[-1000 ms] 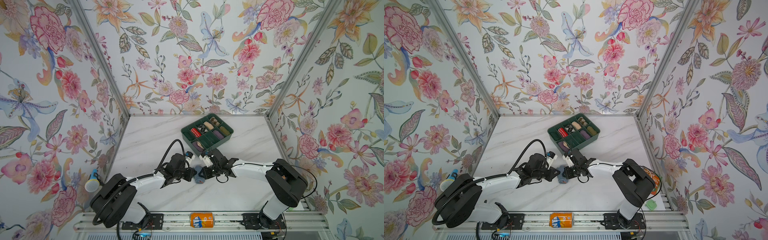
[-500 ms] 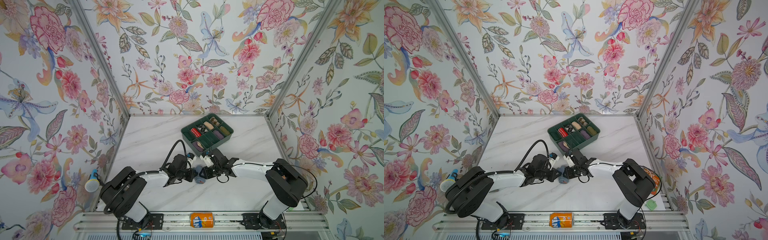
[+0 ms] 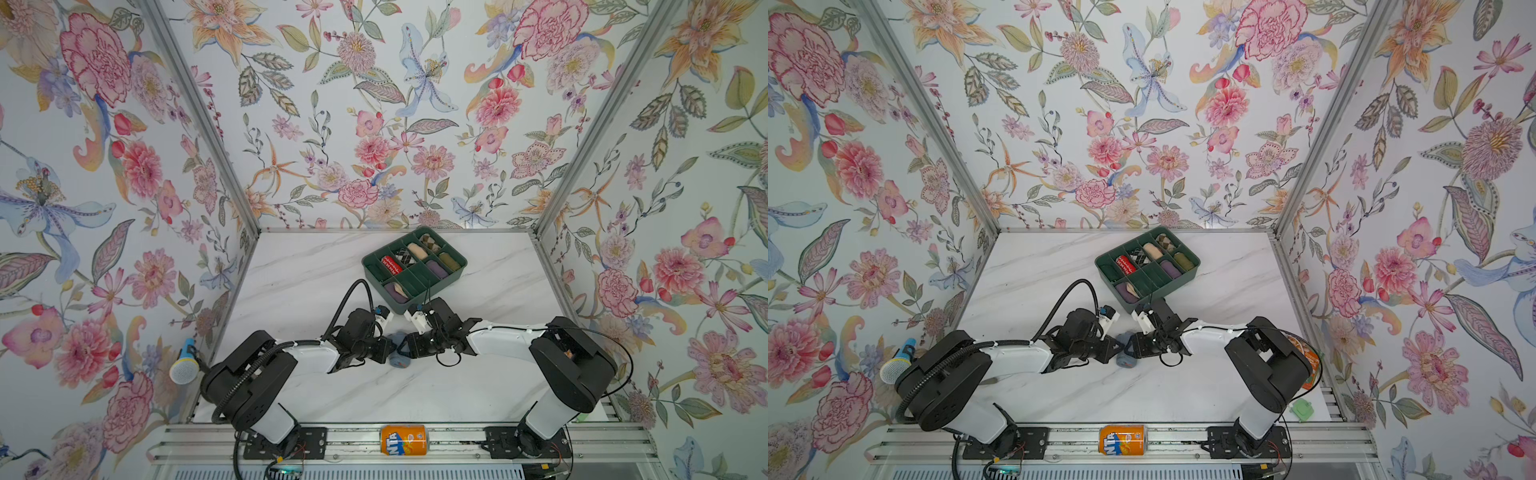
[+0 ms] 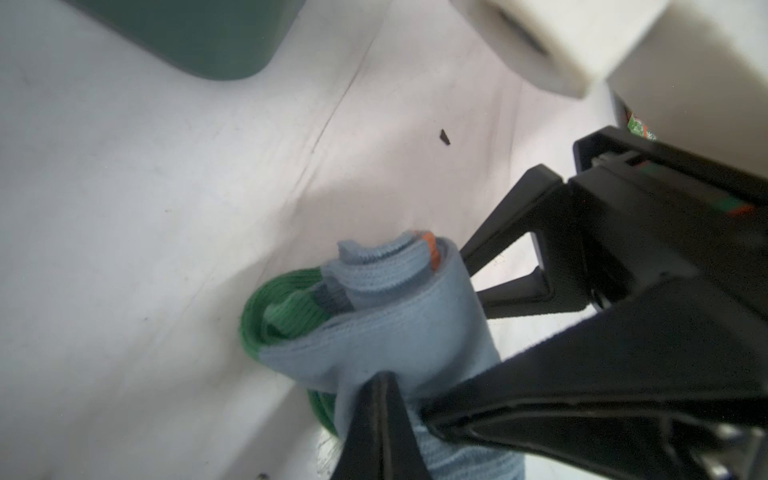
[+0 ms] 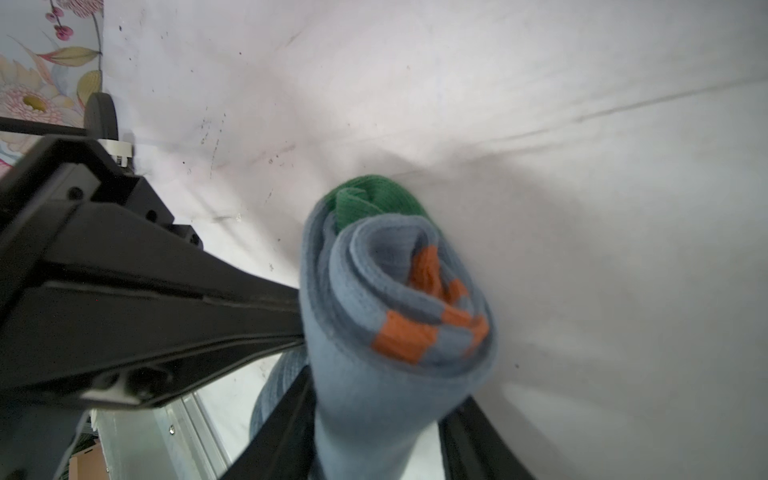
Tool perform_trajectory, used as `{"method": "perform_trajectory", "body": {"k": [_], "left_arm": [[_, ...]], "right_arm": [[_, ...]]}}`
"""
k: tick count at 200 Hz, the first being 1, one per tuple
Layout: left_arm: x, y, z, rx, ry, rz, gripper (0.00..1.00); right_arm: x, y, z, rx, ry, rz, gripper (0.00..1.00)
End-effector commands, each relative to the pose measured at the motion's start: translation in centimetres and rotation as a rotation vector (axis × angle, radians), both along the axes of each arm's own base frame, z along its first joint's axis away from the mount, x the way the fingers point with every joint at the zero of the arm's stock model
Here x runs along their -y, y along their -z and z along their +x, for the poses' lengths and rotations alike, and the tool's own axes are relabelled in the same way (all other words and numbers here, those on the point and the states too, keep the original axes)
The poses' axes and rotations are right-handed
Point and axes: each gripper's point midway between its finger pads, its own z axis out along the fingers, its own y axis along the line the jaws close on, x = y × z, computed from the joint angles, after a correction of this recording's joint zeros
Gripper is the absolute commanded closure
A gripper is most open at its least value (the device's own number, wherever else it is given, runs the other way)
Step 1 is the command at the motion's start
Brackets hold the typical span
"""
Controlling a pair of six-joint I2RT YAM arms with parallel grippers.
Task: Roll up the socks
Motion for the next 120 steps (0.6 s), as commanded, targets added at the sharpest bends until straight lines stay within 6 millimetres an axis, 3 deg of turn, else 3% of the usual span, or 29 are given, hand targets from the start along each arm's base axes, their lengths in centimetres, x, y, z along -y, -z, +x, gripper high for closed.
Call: {"method": "perform_trajectory", "body": {"k": [1, 120], "left_arm": [[-0.73, 1.89, -1.3, -0.057, 0.008, 0.048, 1.0], [-0.8, 2.19, -1.59, -0.067, 0.007, 0.04, 1.0]], "right_arm": [[-0.34, 0.75, -1.27, -0.082, 0.005, 0.05, 0.52], [-0.59, -0.05, -0.55, -0.14, 0.073, 0.186, 0.49]]}}
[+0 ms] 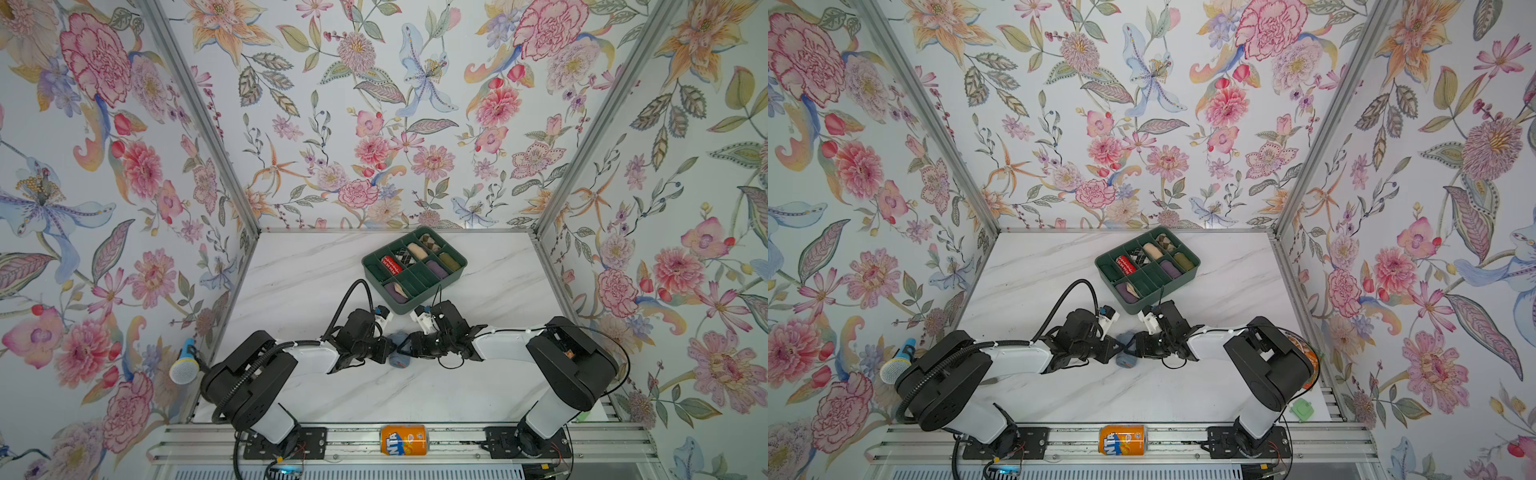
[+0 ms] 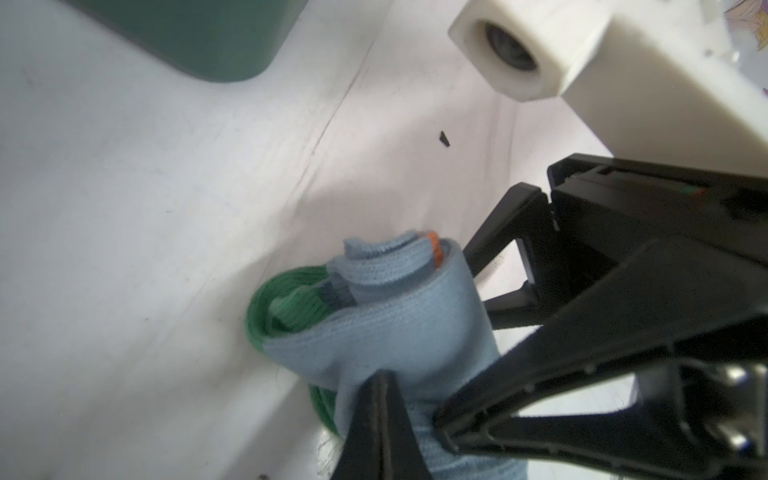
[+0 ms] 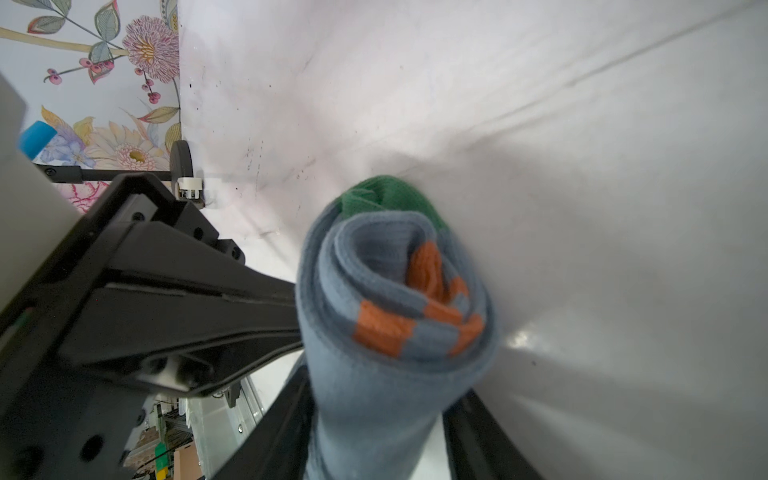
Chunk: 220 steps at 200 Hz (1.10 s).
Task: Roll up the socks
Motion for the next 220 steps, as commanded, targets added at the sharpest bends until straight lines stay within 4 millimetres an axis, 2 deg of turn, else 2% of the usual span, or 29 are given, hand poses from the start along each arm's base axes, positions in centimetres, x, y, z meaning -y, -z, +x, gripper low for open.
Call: {"method": "perform_trajectory", "body": {"k": [1, 52, 105, 167, 185, 208, 220], "left_arm": [[-0.8, 2.2, -1.6, -0.071, 0.01, 0.047, 1.0], [-0.8, 2.5, -1.9, -0.082, 0.01, 0.039, 1.0], [-0.4, 2.7, -2.2, -0.1, 0.019, 0.011, 1.0], [-0.4, 2.8, -2.5, -0.11, 0.021, 0.002, 1.0], [-0.3, 2.7, -2.5, -0.111, 0.022, -0.011, 1.0], [-0.3, 2.7, -2.6, -0.111, 0.022, -0.016, 1.0], [-0.2, 2.6, -2.5, -0.108, 0.023, -0.018, 1.0]], "right_arm": [[-0.4, 0.2, -0.5, -0.034, -0.009, 0.036, 0.49], [-0.5, 1.2, -0.2, -0.032, 0.012, 0.0, 0.49], [-0.5, 2.2, 0.1, 0.0, 0.017, -0.11, 0.49], [-1.4, 3.4, -0.4, -0.011, -0.018, -0.153, 0.57], [-1.5, 3.7, -0.5, -0.006, -0.028, -0.167, 0.63], [-1.3, 4.0, -0.6, -0.003, -0.034, -0.189, 0.79], [-1.2, 4.2, -0.7, -0.004, -0.039, -0.195, 0.82]]}}
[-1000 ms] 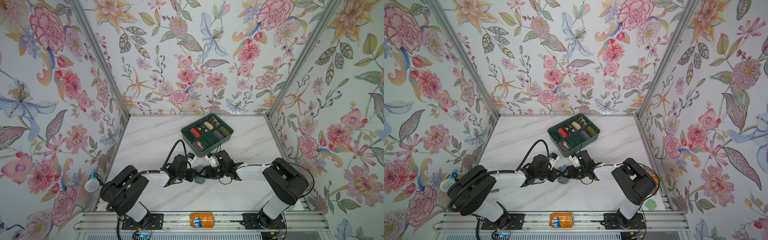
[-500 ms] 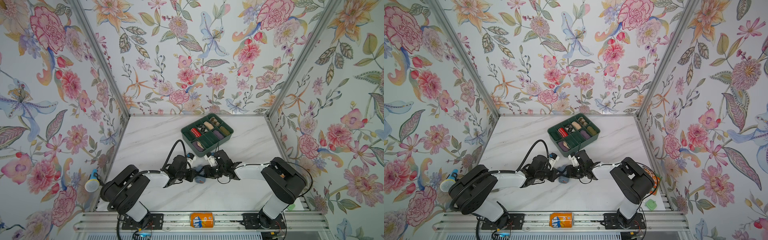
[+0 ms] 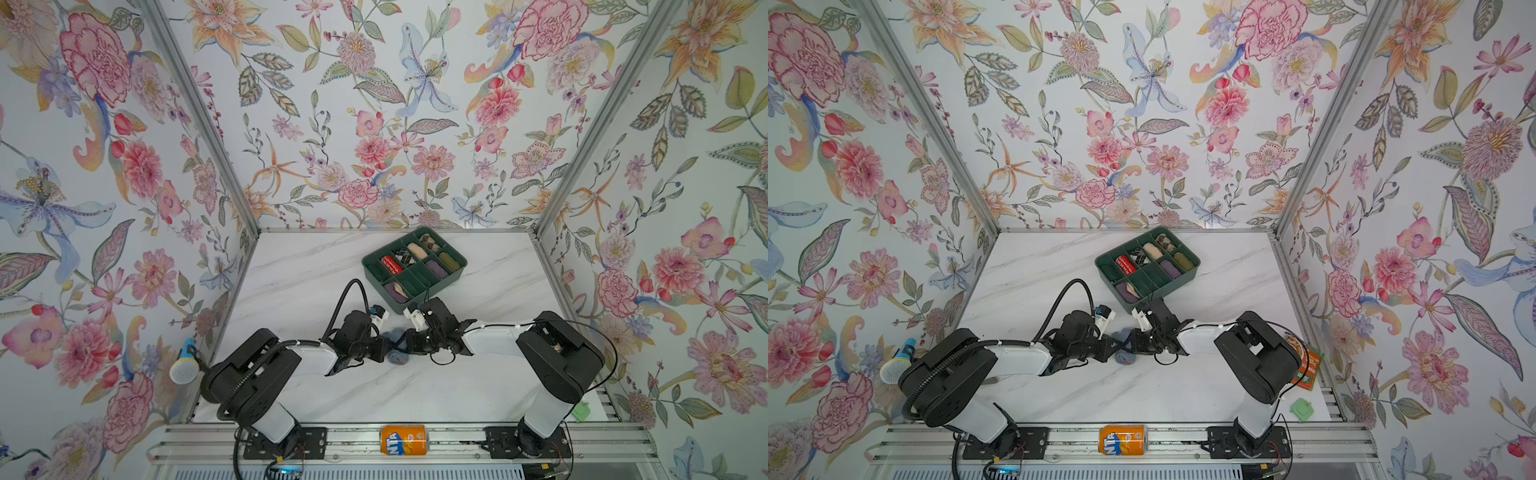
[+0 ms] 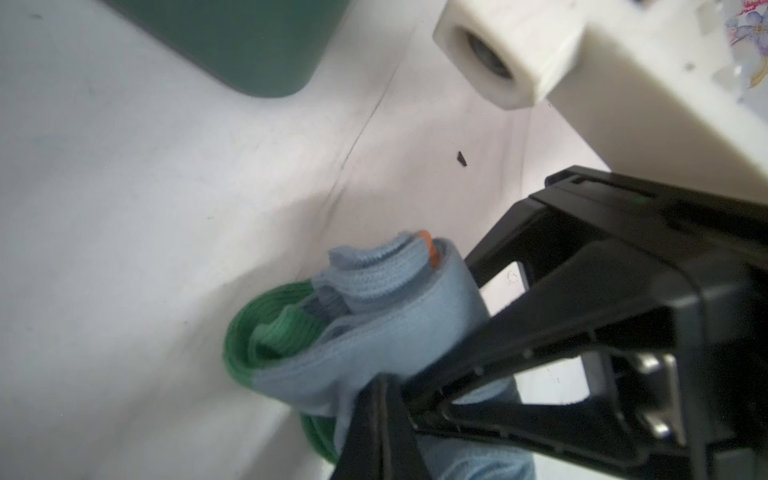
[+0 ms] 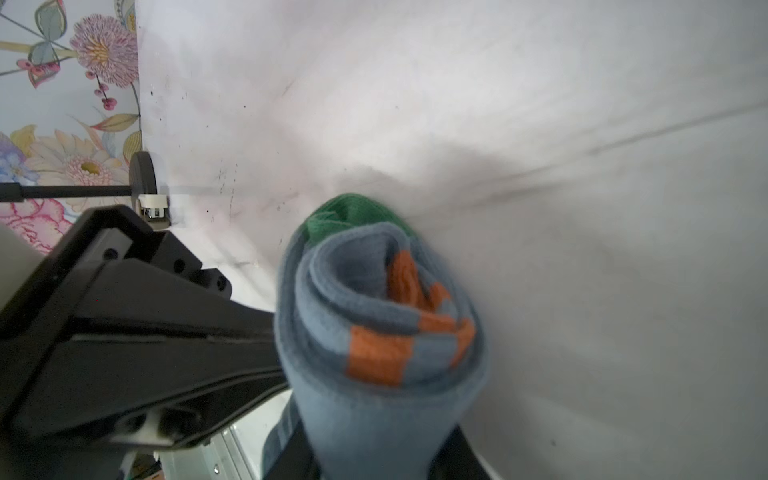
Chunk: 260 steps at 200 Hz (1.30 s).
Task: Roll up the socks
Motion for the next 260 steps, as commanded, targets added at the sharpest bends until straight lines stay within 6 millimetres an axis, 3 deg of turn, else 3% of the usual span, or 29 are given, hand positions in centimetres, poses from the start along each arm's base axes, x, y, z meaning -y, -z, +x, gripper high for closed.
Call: {"method": "perform_trajectory", "body": {"k": [1, 22, 34, 54, 59, 106, 135, 161, 182, 228, 260], "left_arm": [[0.2, 2.1, -3.2, -0.115, 0.077, 0.017, 1.0], [0.2, 1.8, -3.1, -0.108, 0.075, 0.014, 1.0], [0.2, 1.5, -2.9, -0.101, 0.072, 0.012, 1.0], [-0.3, 1.0, -2.5, -0.093, 0.055, 0.013, 1.0], [-0.4, -0.4, -2.0, -0.06, 0.046, -0.009, 1.0], [-4.0, -5.3, 1.3, 0.064, -0.067, 0.001, 0.96], [-5.8, -7.0, 2.5, 0.108, -0.11, 0.022, 0.96], [-6.9, -8.1, 3.5, 0.142, -0.149, 0.015, 0.96], [-7.3, -9.1, 4.2, 0.168, -0.161, 0.01, 0.96], [-7.8, -10.4, 5.8, 0.203, -0.182, -0.001, 0.96], [-7.6, -11.5, 7.2, 0.229, -0.19, -0.01, 0.95]], "right_arm": [[0.3, 3.2, -1.9, -0.035, -0.044, -0.1, 0.82], [0.3, 3.1, -1.9, -0.02, -0.051, -0.103, 0.89], [0.3, 2.9, -1.9, -0.009, -0.056, -0.109, 1.0], [0.3, 2.6, -1.7, 0.023, -0.064, -0.124, 1.0], [0.4, 2.4, -1.7, 0.034, -0.067, -0.129, 1.0], [0.9, 0.5, -1.3, 0.125, -0.097, -0.172, 1.0], [1.3, -1.5, -1.2, 0.185, -0.139, -0.195, 1.0], [2.0, -4.4, -0.6, 0.25, -0.161, -0.225, 1.0], [3.1, -8.1, 0.8, 0.327, -0.149, -0.245, 1.0], [6.2, -17.3, 6.0, 0.5, -0.061, -0.25, 1.0], [7.7, -21.0, 9.9, 0.526, -0.035, -0.19, 1.0]]}}
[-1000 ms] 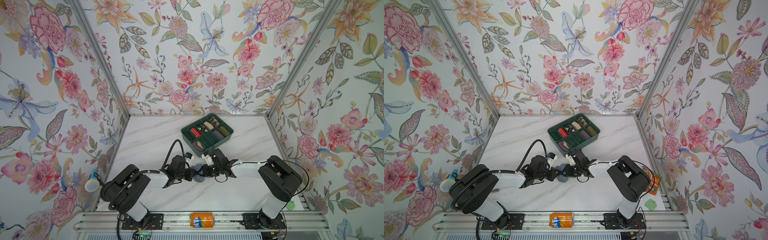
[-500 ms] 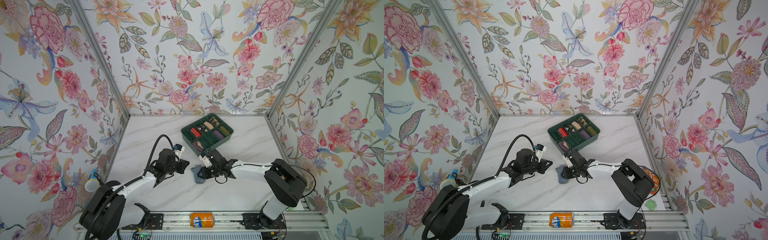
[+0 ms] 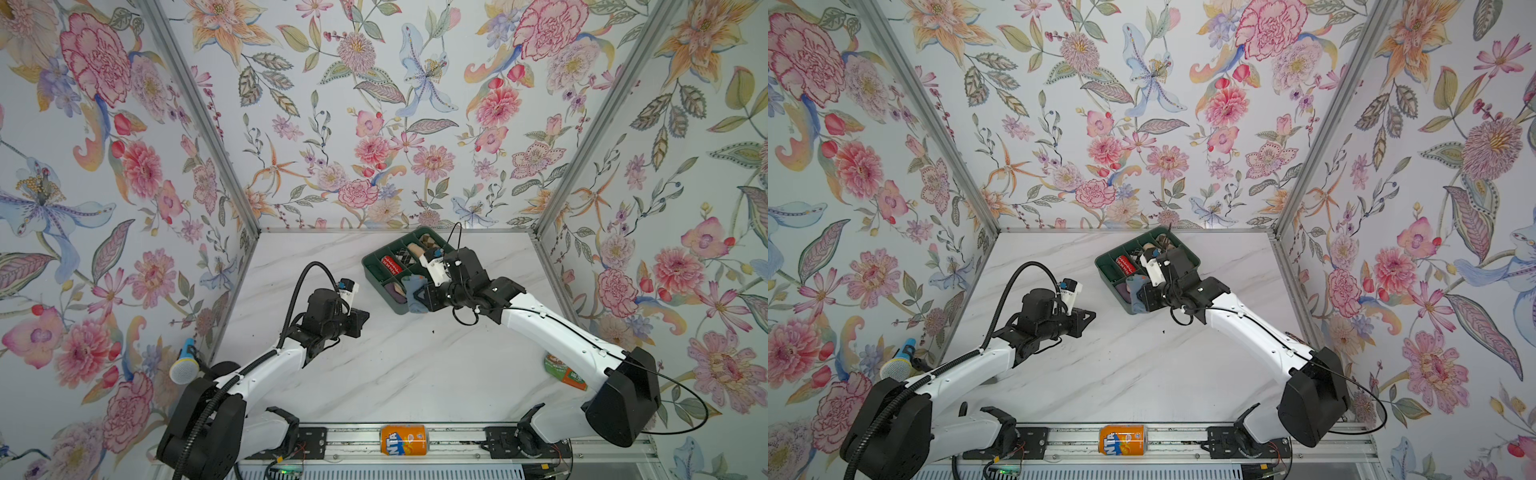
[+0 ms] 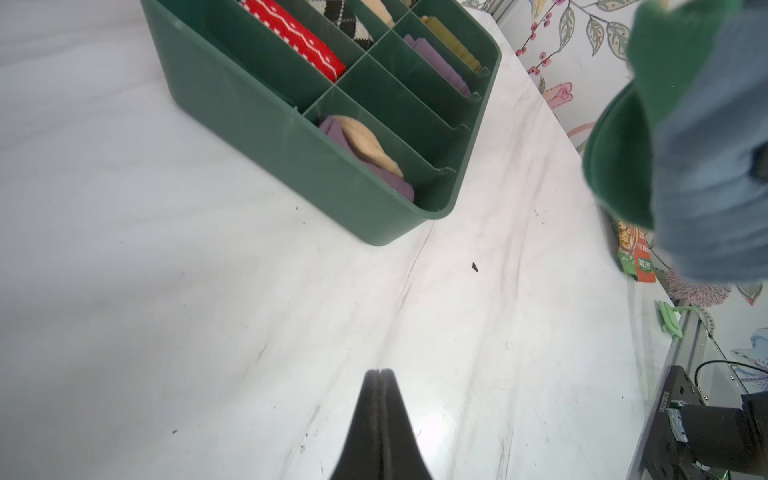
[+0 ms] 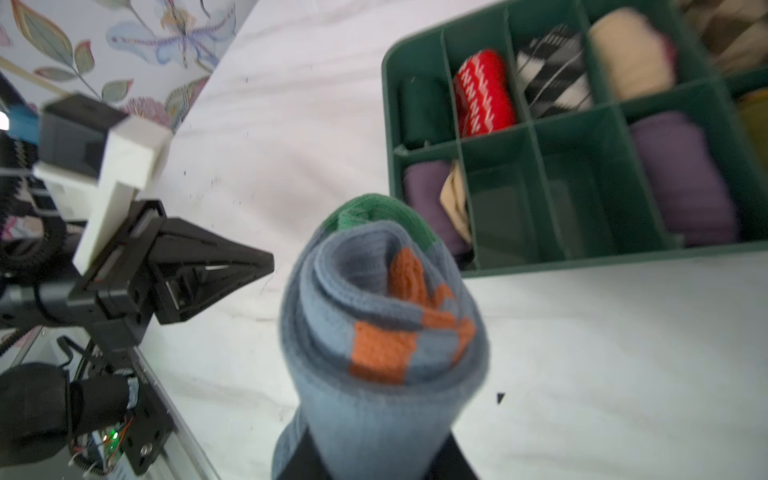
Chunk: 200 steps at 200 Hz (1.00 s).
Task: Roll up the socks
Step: 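Release the toe with the left gripper and lift the roll with the right, then carry the blue sock roll with the right gripper over the empty tray slot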
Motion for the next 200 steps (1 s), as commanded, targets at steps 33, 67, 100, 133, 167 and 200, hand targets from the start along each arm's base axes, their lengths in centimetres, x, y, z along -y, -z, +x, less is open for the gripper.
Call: {"method": "perform_trajectory", "body": {"k": [33, 67, 100, 133, 167, 200], "left_arm": [[0.3, -2.1, 2.3, 0.055, 0.01, 0.015, 0.95], [0.3, -1.7, 2.7, 0.045, 0.009, 0.021, 0.95], [0.3, -1.2, 3.0, 0.032, 0.008, 0.025, 0.96], [0.2, -0.8, 3.2, 0.025, 0.005, 0.027, 0.96], [0.0, -0.2, 3.1, 0.01, 0.003, 0.031, 0.96], [-0.2, 0.3, 3.1, 0.0, 0.001, 0.03, 0.96]], "right_arm": [[1.8, -1.0, 4.1, -0.07, -0.086, 0.008, 1.0], [1.2, 0.6, 6.4, -0.153, -0.163, -0.006, 1.0], [0.6, 3.1, 8.5, -0.228, -0.212, -0.025, 1.0], [-0.5, 5.7, 10.4, -0.287, -0.24, -0.017, 1.0], [-1.2, 7.8, 11.8, -0.337, -0.257, -0.014, 1.0], [-1.5, 9.4, 12.4, -0.386, -0.276, 0.014, 1.0]]}}
